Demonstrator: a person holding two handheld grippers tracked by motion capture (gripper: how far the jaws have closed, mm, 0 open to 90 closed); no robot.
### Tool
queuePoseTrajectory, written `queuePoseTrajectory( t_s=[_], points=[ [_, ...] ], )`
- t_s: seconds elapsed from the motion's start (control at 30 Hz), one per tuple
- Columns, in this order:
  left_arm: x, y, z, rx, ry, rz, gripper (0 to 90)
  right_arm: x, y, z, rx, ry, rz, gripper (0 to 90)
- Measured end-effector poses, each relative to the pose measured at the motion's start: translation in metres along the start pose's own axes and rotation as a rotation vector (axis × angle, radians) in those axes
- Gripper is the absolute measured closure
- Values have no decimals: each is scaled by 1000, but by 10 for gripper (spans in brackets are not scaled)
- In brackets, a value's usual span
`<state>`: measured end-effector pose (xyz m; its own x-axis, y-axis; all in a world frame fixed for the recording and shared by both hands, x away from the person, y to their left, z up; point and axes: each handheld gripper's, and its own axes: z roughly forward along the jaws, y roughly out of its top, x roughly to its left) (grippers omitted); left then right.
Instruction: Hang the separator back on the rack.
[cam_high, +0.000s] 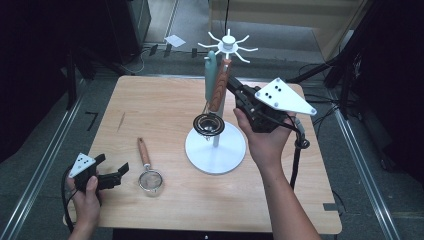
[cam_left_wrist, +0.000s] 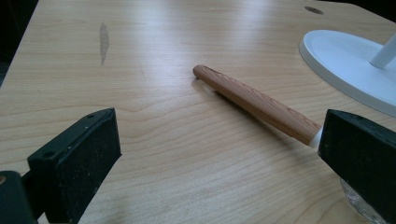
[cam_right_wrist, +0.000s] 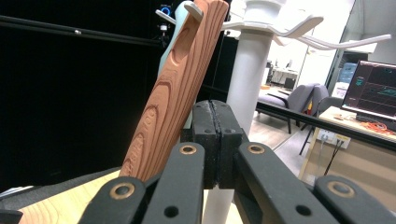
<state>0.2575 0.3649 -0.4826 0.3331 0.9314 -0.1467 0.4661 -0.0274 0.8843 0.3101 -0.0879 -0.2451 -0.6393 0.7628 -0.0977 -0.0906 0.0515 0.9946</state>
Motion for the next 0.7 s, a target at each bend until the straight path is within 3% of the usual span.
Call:
queuePoseTrajectory(
  t_s=[0.7],
  points=[
    [0, 0, -1, 1, -14, -3, 0, 3, 0, 2, -4, -7, 13, 882]
  ],
)
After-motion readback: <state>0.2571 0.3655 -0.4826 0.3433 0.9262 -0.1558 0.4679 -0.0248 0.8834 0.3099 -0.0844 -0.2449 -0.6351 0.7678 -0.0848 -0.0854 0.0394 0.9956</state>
